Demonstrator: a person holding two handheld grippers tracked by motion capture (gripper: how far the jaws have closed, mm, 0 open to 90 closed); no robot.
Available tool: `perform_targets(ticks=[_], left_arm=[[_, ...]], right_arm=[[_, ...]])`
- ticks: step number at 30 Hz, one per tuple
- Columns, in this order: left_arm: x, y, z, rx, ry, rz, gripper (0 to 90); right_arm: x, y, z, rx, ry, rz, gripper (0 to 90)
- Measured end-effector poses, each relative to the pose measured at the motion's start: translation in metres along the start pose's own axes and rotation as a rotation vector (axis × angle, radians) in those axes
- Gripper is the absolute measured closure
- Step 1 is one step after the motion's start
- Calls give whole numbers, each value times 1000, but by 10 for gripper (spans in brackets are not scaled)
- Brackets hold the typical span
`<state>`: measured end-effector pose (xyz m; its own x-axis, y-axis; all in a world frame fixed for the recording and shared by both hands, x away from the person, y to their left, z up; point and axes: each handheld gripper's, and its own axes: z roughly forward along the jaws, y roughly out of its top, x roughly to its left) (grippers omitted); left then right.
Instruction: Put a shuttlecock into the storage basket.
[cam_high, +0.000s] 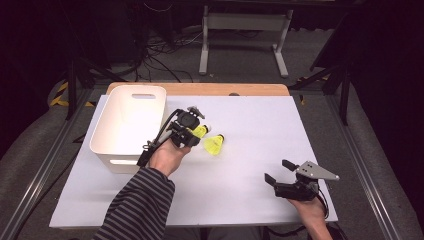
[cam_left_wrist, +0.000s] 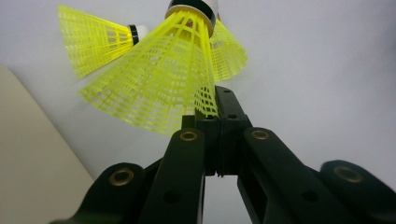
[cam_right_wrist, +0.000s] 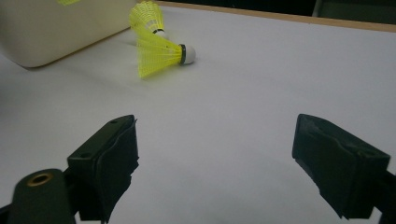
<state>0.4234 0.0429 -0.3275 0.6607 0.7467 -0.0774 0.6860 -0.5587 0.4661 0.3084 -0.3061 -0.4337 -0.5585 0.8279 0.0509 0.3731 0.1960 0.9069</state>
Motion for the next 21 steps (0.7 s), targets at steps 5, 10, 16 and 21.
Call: perform_targets(ticks=[5,10,16,21], left_arm=[[4,4,-3,4,8,-6,898],[7,5,-6,0,9,-17,898],[14,9,-10,8,12,-32,898],[20,10,-15,9,18,-41,898]], right_arm=[[0,0,1,0,0,-4,147],[0,0,1,-1,2,-5,147],[-1,1,5,14,-1,-4,148],[-1,1,6,13,1,-8,148]])
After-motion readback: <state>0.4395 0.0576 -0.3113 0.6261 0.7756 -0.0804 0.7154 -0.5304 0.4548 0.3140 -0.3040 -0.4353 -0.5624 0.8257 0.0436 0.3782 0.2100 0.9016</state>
